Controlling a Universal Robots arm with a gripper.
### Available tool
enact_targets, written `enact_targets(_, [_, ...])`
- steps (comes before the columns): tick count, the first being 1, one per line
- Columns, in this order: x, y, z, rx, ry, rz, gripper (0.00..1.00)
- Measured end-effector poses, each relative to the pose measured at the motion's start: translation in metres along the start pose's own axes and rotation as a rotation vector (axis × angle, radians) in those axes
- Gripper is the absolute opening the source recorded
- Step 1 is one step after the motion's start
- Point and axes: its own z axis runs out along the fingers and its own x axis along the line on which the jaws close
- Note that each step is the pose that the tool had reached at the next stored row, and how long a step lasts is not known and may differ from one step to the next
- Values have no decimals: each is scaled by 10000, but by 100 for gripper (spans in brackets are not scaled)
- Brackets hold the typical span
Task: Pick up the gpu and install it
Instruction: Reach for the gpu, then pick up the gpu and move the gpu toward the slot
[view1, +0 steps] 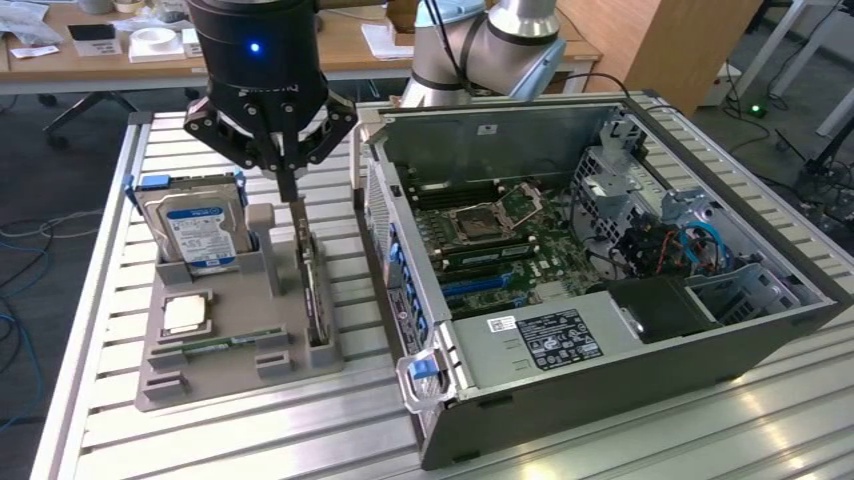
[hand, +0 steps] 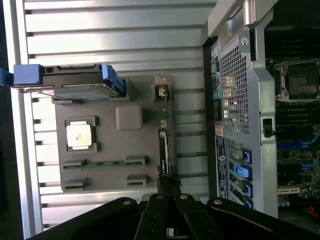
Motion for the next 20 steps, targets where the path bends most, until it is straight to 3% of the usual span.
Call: enact_targets(20, [7, -30, -1, 0, -1, -1, 11])
